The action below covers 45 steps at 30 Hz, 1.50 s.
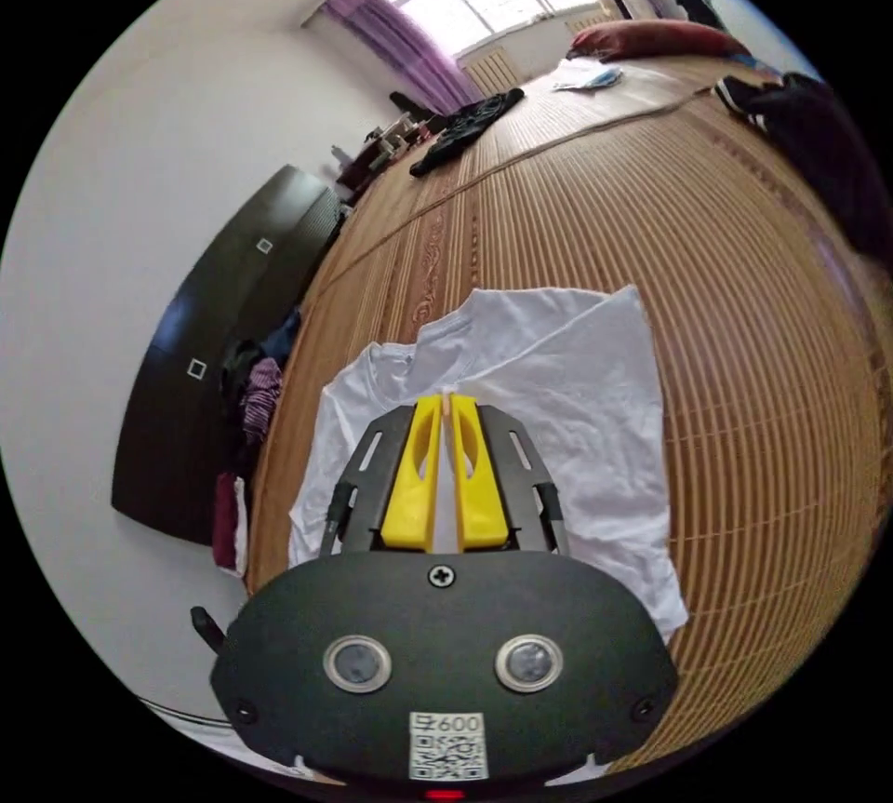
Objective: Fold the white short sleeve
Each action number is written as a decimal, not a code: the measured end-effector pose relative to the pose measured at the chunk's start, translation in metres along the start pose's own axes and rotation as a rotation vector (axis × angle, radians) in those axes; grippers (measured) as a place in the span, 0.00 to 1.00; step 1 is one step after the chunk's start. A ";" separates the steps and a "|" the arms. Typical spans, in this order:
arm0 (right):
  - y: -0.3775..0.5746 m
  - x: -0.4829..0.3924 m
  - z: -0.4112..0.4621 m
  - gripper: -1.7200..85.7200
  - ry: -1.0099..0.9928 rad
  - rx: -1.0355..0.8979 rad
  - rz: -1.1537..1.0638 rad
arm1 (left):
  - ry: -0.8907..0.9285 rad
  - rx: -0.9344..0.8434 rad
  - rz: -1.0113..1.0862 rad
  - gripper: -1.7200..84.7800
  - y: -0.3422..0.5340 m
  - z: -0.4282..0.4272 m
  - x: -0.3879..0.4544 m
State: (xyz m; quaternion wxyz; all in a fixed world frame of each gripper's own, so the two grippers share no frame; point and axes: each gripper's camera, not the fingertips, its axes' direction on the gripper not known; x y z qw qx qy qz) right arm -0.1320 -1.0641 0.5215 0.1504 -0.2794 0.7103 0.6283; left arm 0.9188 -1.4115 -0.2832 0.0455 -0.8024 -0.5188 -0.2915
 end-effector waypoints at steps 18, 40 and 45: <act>0.217 0.044 -0.045 0.01 0.513 -0.141 -0.955 | 0.114 0.122 0.236 0.03 -0.022 0.151 0.146; 0.247 0.084 -0.041 0.07 0.319 -0.156 -0.863 | -0.133 -0.064 0.648 0.03 0.141 0.561 0.343; 0.246 0.090 -0.039 0.04 0.338 -0.148 -0.856 | -0.119 -0.042 0.624 0.03 0.163 0.583 0.301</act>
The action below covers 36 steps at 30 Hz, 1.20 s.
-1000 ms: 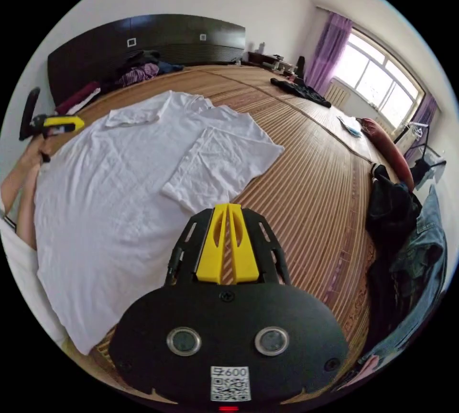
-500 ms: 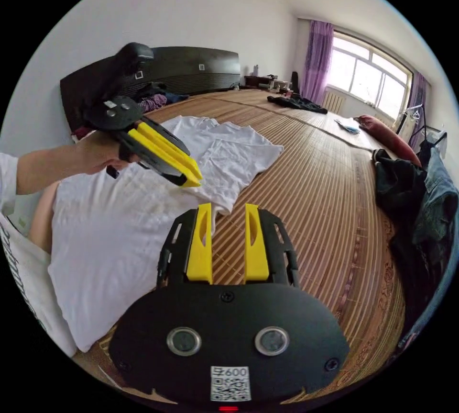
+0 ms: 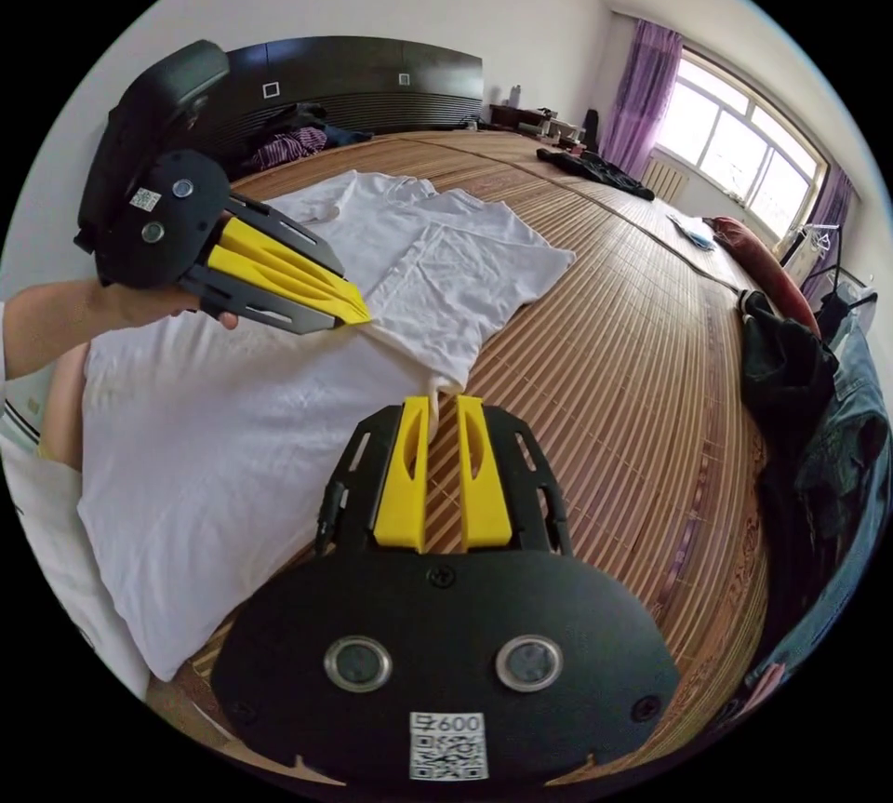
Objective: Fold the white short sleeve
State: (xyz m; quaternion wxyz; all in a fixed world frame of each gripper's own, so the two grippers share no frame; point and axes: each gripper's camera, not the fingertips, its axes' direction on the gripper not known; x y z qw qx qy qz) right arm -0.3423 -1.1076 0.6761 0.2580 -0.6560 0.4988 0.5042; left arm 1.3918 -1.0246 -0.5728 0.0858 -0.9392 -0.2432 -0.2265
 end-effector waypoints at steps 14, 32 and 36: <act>-0.003 0.046 0.005 0.07 -0.051 -0.007 0.109 | 0.016 -0.024 0.006 0.03 0.089 0.085 -0.100; -0.062 0.064 0.018 0.01 -0.068 -0.089 -0.045 | 0.236 0.097 -0.262 0.06 0.109 0.131 -0.416; -0.052 0.086 0.030 0.01 -0.160 -0.060 0.013 | 0.173 0.063 -0.353 0.10 0.074 0.186 -0.540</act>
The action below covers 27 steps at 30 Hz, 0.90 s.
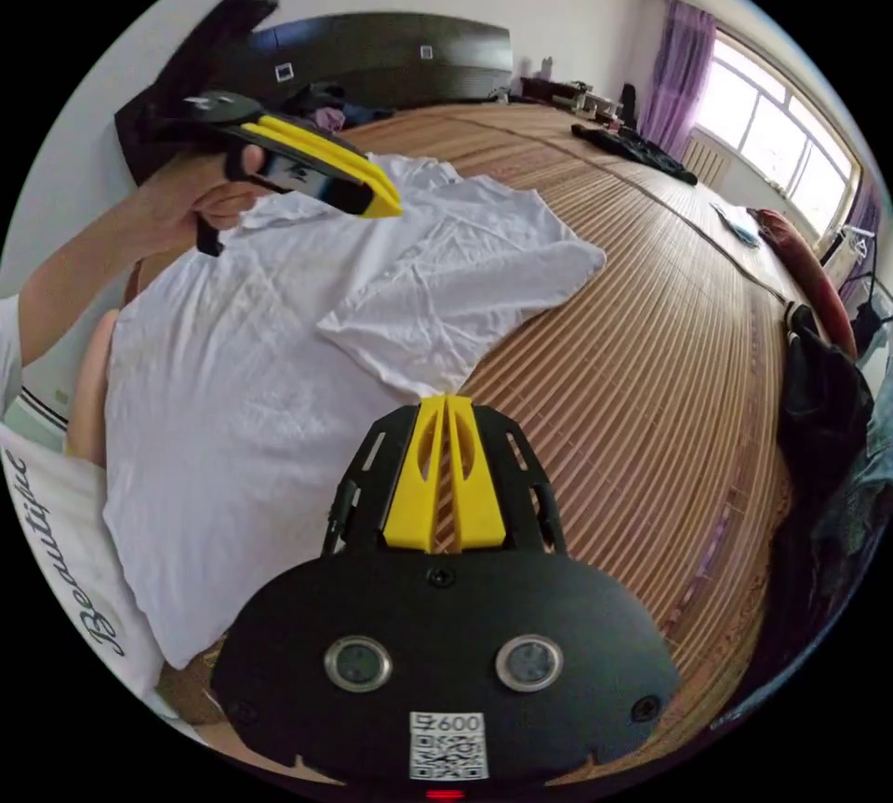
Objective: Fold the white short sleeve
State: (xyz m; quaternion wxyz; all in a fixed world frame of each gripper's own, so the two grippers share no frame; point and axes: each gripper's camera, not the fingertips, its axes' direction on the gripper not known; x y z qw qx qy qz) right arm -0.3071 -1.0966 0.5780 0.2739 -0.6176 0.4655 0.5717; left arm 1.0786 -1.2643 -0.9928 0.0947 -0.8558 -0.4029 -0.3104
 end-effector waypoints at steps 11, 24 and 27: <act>-0.004 -0.005 -0.001 0.01 0.054 0.015 -0.028 | -0.133 -0.017 -0.016 0.10 -0.047 0.101 -0.151; -0.010 -0.003 -0.008 0.01 0.035 0.027 -0.014 | -0.127 0.001 -0.067 0.04 -0.074 0.107 -0.271; -0.012 -0.003 -0.010 0.01 0.031 0.028 -0.010 | -0.152 0.005 -0.054 0.04 -0.076 0.106 -0.297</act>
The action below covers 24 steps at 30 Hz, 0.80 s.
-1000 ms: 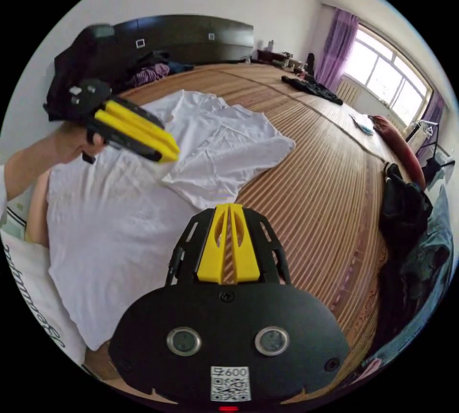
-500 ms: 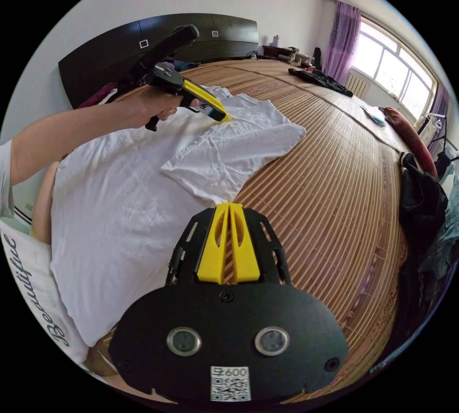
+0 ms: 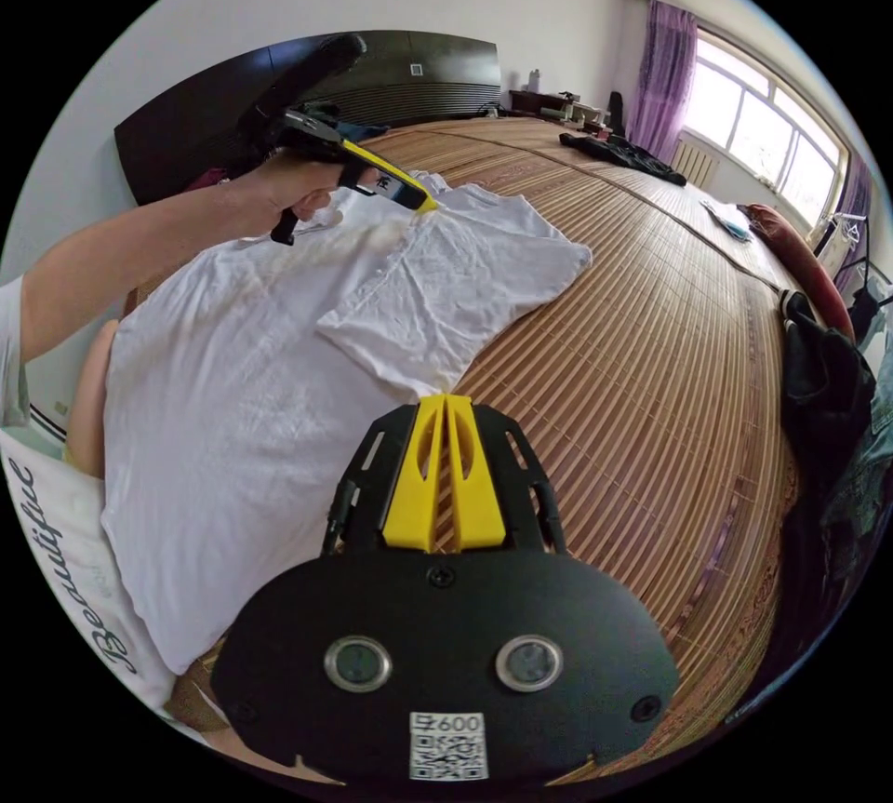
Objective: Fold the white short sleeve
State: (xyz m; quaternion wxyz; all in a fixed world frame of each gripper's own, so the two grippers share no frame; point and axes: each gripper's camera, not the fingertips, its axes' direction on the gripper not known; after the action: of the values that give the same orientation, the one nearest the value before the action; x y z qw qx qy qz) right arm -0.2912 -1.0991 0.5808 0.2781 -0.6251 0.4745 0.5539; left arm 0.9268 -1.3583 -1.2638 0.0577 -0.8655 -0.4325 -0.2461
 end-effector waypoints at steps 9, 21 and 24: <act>-0.006 0.003 -0.017 0.01 0.037 0.023 0.067 | -0.093 -0.119 -0.040 0.04 -0.005 0.079 -0.039; -0.013 -0.013 -0.047 0.01 -0.023 0.115 0.063 | -0.119 -0.014 0.074 0.03 -0.019 0.073 -0.030; -0.020 -0.024 -0.042 0.01 0.024 0.071 0.036 | -0.027 -0.001 0.118 0.03 -0.041 0.098 0.008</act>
State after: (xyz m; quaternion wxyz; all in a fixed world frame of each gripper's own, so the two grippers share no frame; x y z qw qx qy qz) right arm -0.2533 -1.1214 0.6095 0.2846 -0.6128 0.5080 0.5342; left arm 0.9356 -1.2960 -1.3497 0.0658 -0.8926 -0.3814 -0.2310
